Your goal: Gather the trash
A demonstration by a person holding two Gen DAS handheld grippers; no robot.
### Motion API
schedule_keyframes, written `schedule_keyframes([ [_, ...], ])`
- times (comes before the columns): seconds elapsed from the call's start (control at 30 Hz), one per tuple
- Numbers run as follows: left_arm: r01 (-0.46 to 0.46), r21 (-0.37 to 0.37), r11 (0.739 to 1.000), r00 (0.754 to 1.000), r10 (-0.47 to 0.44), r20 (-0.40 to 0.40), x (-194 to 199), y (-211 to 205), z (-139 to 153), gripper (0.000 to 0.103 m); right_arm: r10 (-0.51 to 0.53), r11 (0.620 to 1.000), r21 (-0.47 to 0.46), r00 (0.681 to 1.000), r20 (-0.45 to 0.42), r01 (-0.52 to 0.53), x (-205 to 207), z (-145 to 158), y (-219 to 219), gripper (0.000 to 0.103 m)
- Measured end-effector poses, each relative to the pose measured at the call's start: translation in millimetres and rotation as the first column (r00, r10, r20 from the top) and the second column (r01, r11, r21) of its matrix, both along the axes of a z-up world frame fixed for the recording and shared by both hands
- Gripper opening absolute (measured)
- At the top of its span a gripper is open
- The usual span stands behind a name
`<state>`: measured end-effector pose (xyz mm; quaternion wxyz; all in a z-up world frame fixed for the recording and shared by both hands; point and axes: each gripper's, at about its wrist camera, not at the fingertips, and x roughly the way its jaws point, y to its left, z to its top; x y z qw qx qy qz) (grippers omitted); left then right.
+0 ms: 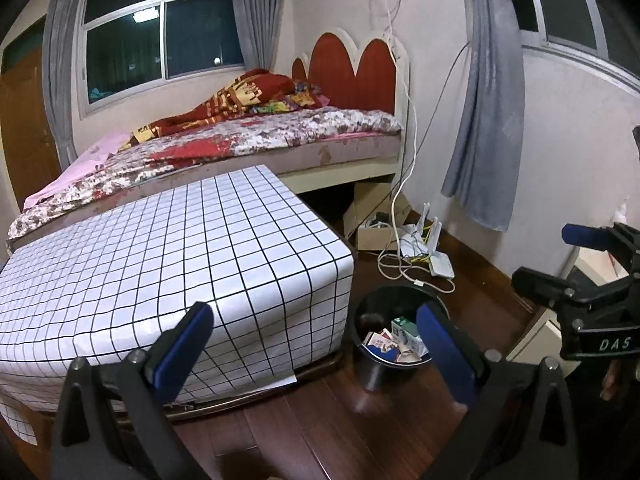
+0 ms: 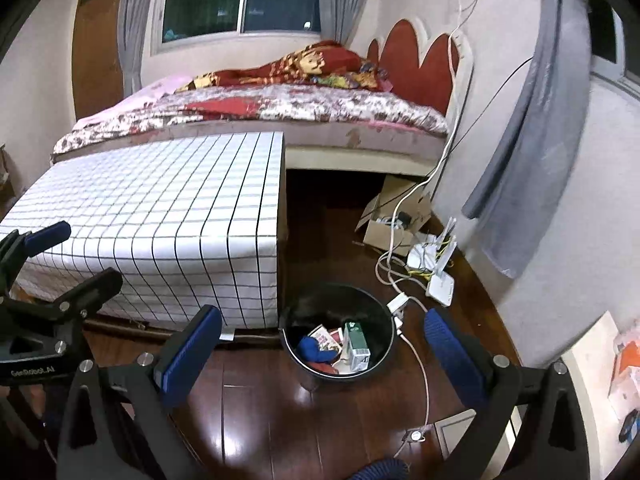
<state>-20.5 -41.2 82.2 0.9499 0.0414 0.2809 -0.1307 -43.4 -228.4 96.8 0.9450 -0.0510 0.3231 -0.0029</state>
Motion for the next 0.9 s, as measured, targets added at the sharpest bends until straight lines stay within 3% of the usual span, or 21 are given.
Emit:
schedule_keyframes([
  [0.27,-0.015,-0.017,1.0,0.999,0.015,0.032,-9.8,5.7,9.7,0.102,-0.005,1.0,0.006,0.999,0.054,0.005,-12.3,18.6,8.1,0.102],
  [0.9,0.0,-0.02,1.0,0.998,0.001,0.055,-12.0,-4.3,18.0,0.102,-0.02,1.0,0.023,0.998,0.062,0.019,-15.9,19.9,2.6,0.102],
])
